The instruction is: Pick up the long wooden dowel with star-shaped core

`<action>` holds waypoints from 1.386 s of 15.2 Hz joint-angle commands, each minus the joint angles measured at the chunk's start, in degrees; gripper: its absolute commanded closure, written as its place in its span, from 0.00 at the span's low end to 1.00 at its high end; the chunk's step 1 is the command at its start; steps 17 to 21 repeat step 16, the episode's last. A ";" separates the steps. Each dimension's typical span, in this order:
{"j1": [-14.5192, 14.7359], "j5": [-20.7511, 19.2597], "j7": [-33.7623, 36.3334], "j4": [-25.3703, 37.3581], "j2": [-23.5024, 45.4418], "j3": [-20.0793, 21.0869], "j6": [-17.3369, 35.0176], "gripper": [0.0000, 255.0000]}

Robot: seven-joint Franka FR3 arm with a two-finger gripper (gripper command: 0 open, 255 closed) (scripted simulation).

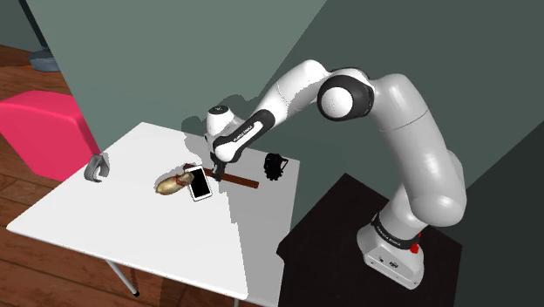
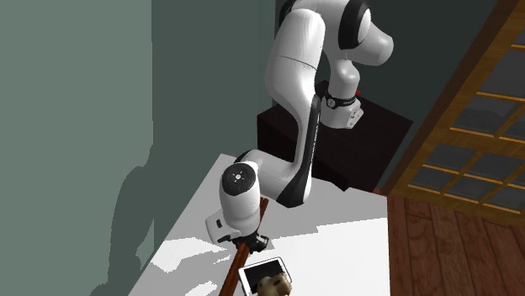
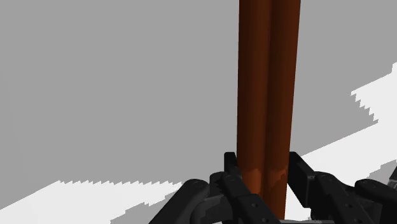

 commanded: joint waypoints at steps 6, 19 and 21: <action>-0.39 0.43 -0.24 -1.71 -4.18 0.54 -2.47 1.00; -0.87 1.09 -0.66 -3.03 -9.04 1.21 -6.01 1.00; -0.87 1.09 -0.66 -3.03 -9.04 1.21 -6.01 1.00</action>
